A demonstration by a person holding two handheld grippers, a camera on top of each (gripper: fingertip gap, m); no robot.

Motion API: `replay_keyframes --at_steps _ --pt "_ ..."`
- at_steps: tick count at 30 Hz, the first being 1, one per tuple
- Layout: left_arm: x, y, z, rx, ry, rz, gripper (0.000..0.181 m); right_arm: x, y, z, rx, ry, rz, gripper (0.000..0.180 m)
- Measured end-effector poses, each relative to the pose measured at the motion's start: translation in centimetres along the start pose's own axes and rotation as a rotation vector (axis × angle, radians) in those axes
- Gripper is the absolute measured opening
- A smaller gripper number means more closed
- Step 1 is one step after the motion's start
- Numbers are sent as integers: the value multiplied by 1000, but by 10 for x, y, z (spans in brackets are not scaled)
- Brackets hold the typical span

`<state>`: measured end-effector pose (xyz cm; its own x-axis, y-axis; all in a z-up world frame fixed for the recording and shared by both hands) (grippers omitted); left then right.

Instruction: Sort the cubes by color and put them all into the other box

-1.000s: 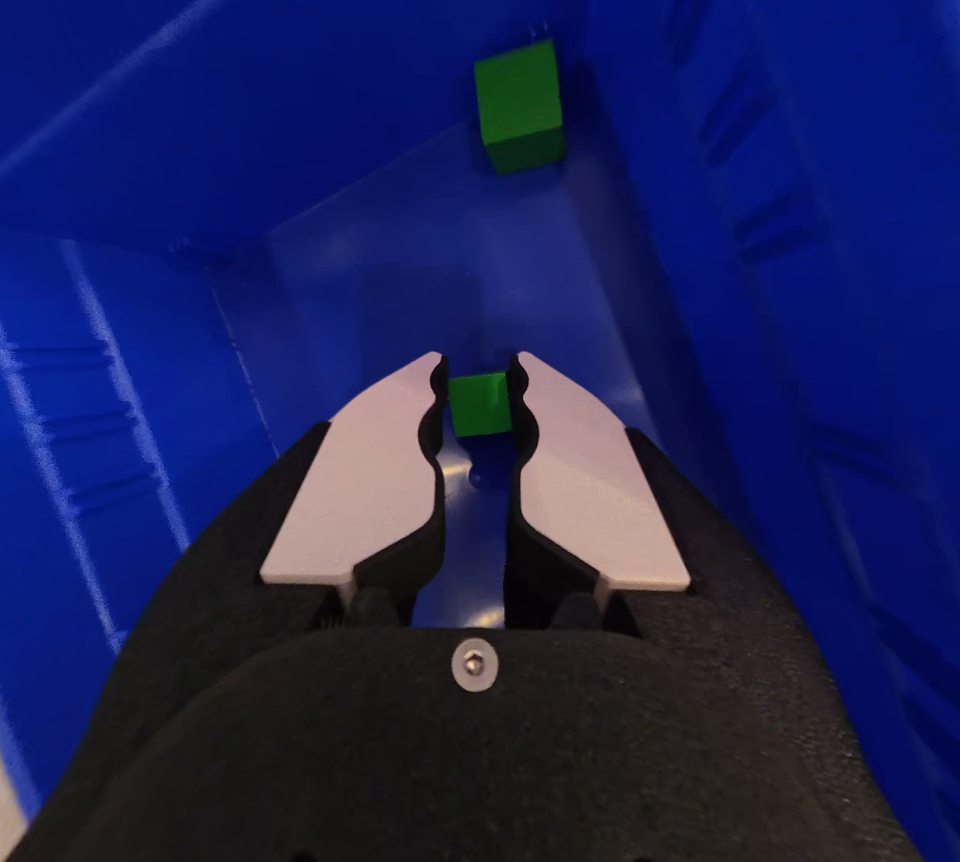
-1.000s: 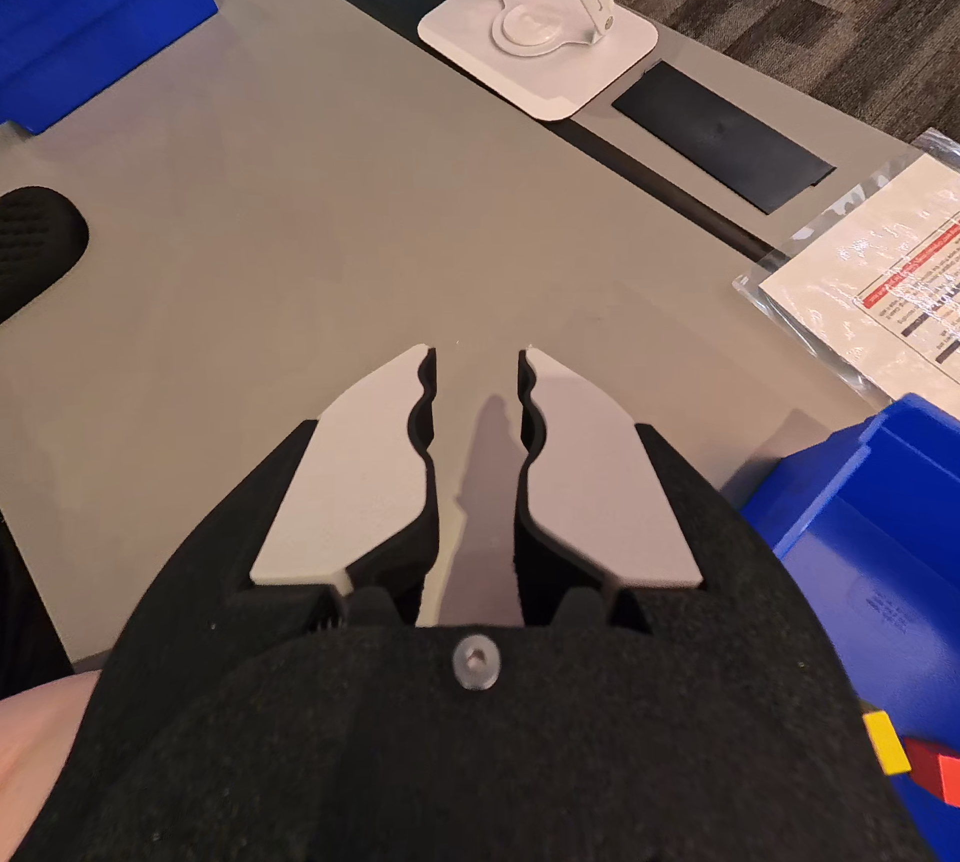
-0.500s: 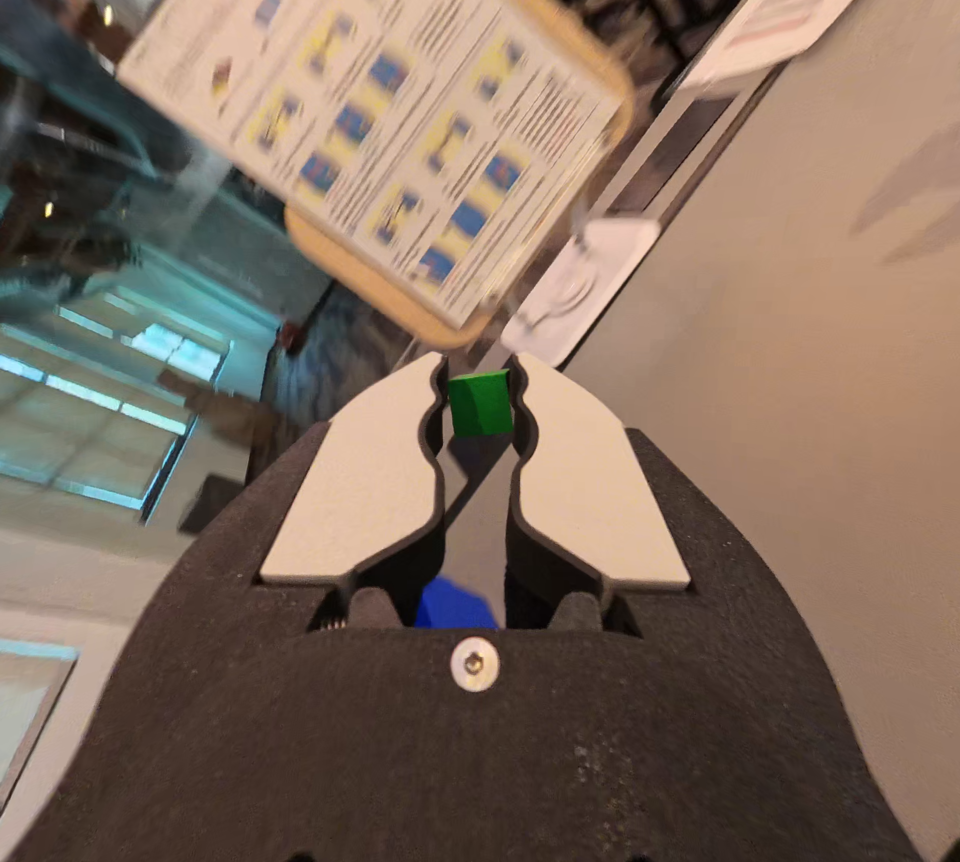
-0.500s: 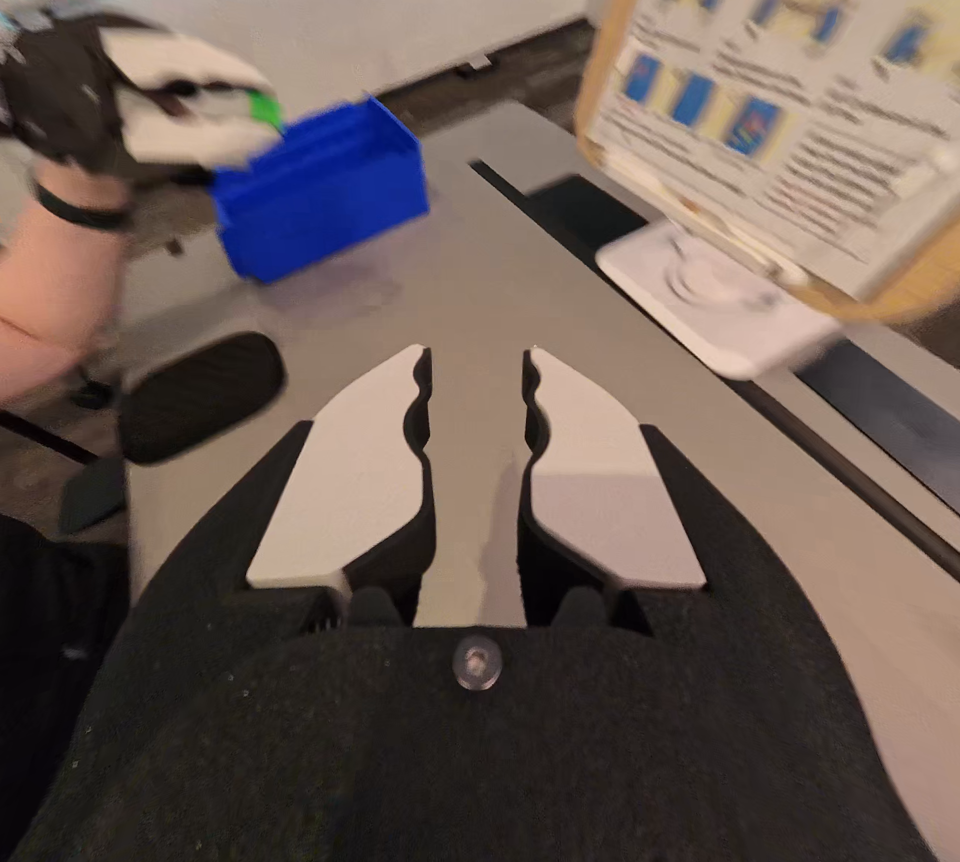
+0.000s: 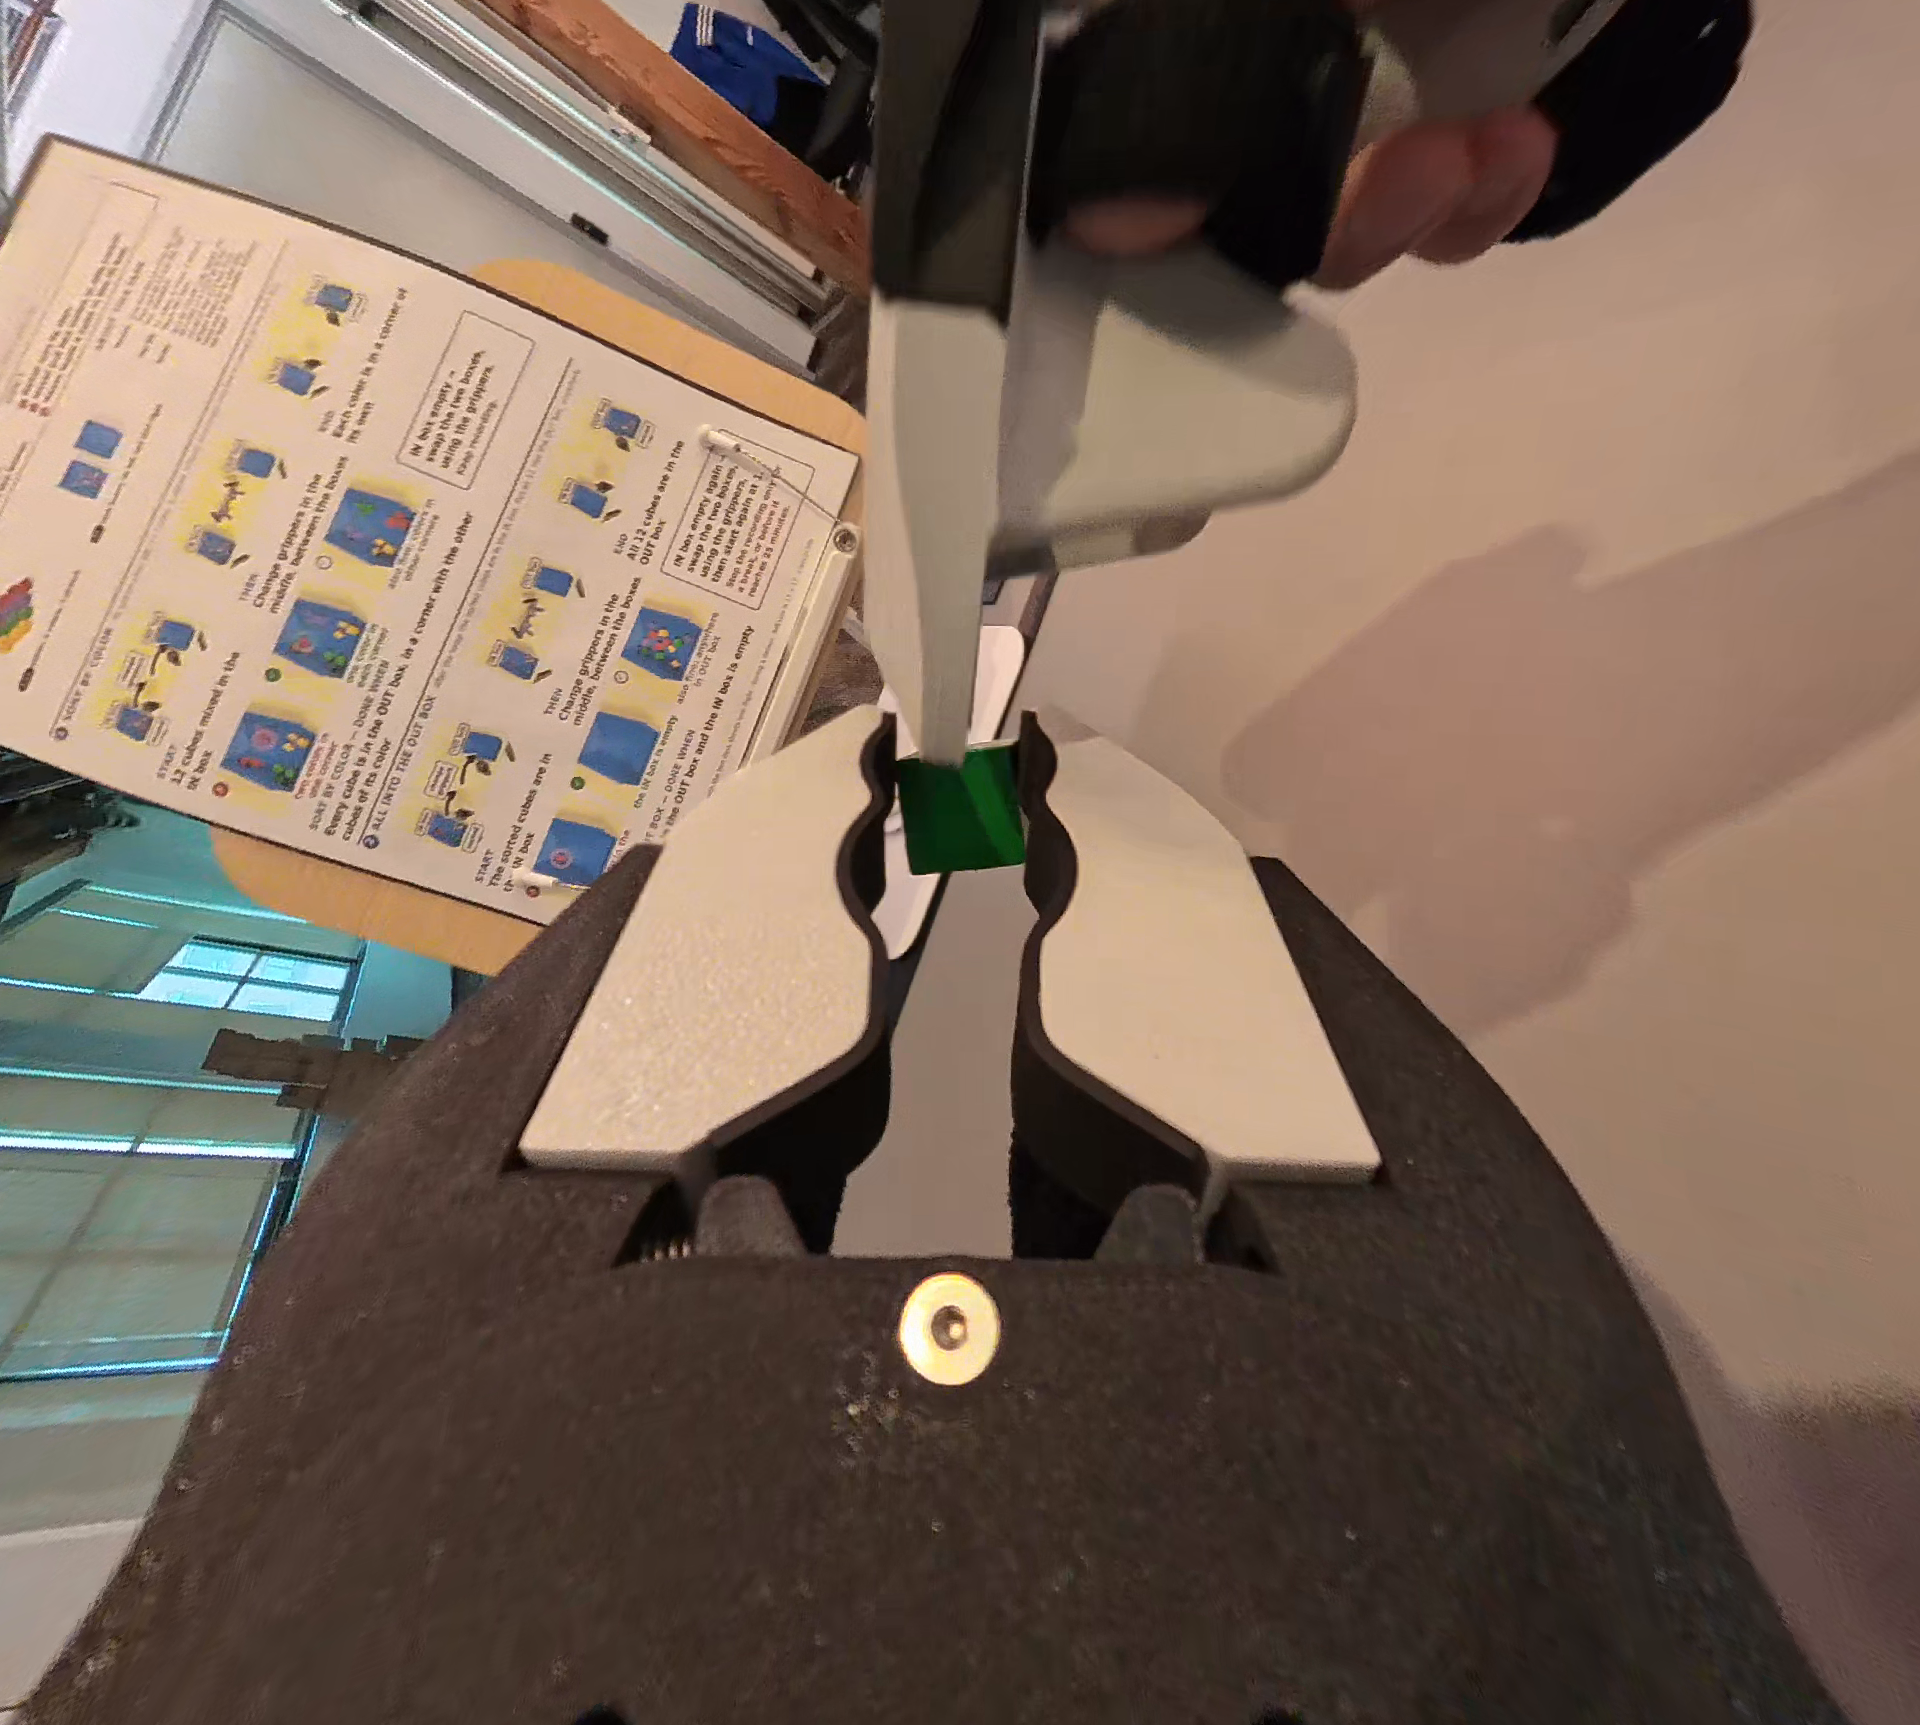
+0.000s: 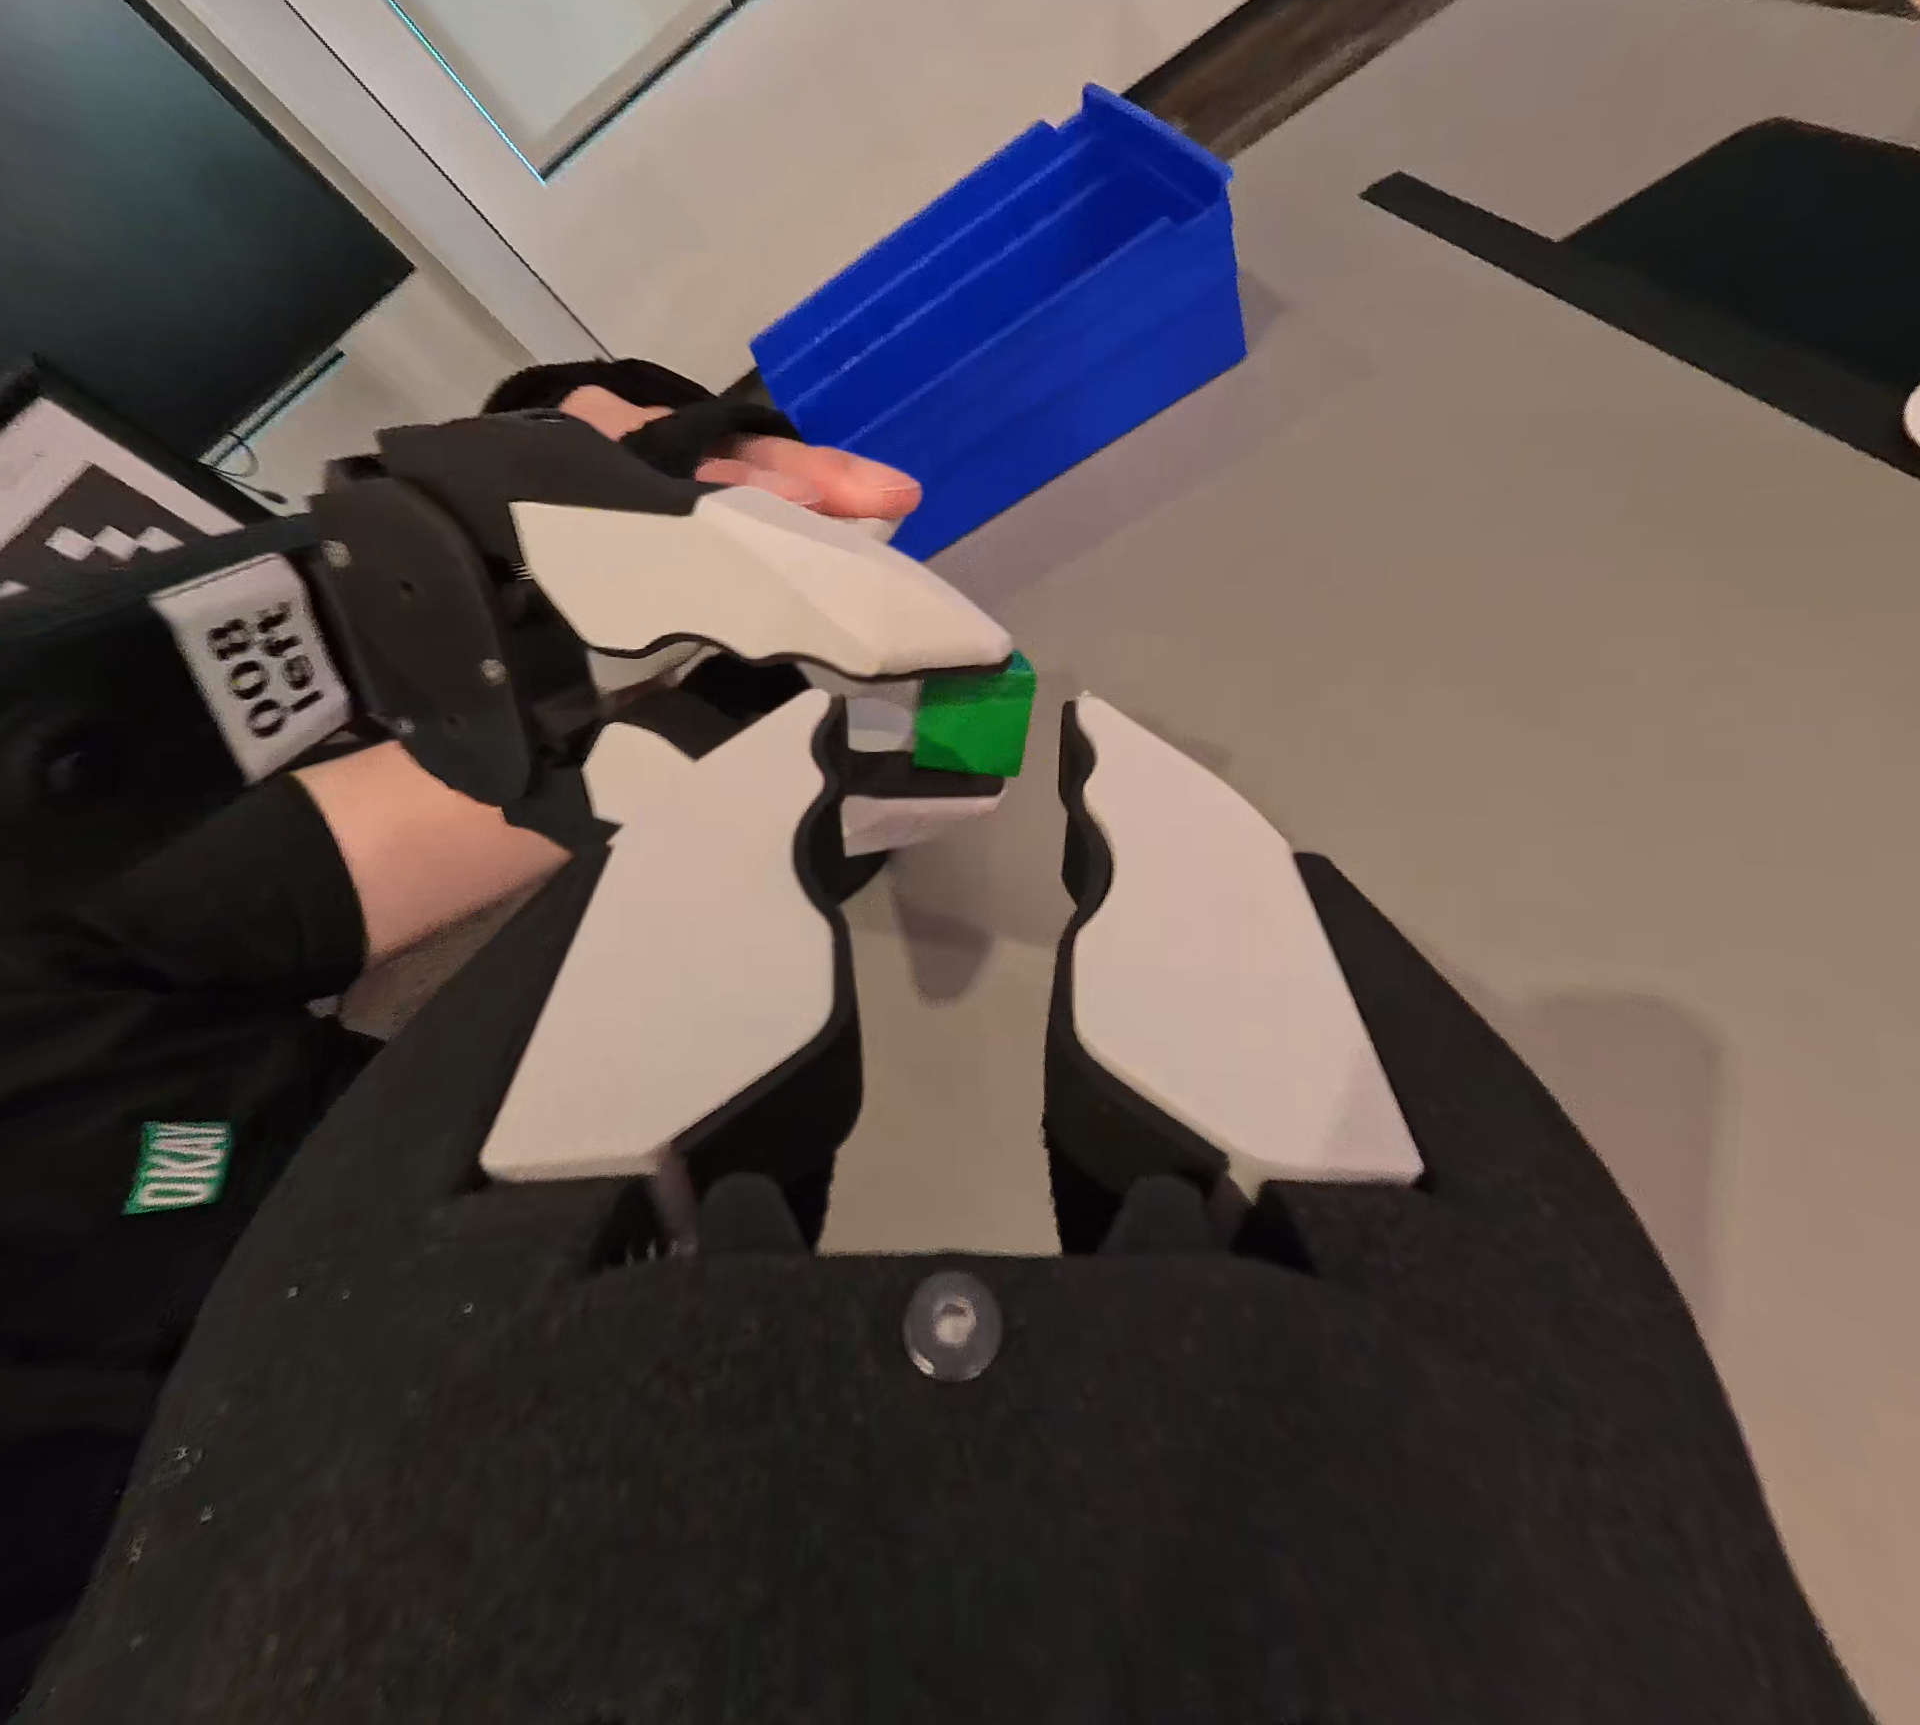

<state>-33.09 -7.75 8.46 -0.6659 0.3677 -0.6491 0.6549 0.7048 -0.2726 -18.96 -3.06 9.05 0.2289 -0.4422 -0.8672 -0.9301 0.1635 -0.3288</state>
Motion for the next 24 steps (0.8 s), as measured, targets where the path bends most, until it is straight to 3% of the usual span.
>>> replay_keyframes --at_steps 2,7,14,22,24 --pt "0 3 3 6 6 -7 22 4 7 5 27 7 -42 40" --pt "5 8 6 27 -8 -9 22 9 10 11 -11 19 -78 21" --pt "15 14 9 -43 3 -72 32 8 8 14 -31 17 -68 21" --pt "16 15 9 -57 -47 -35 23 7 6 13 -46 21 -51 21" --pt "15 15 10 -47 -56 -23 22 8 8 12 -52 28 -67 28"
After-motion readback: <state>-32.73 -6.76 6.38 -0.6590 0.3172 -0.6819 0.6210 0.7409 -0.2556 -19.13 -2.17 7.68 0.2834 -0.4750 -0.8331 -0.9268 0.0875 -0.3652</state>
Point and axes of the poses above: each gripper's, where its closed fingertips meet, y out along the fingers, x out of its underside, z = x × y across the jaws, the point moved 10 cm from there along -y, back along the fingers, and after that the axes turned 7 degrees about -y, right-handed, at the moved point
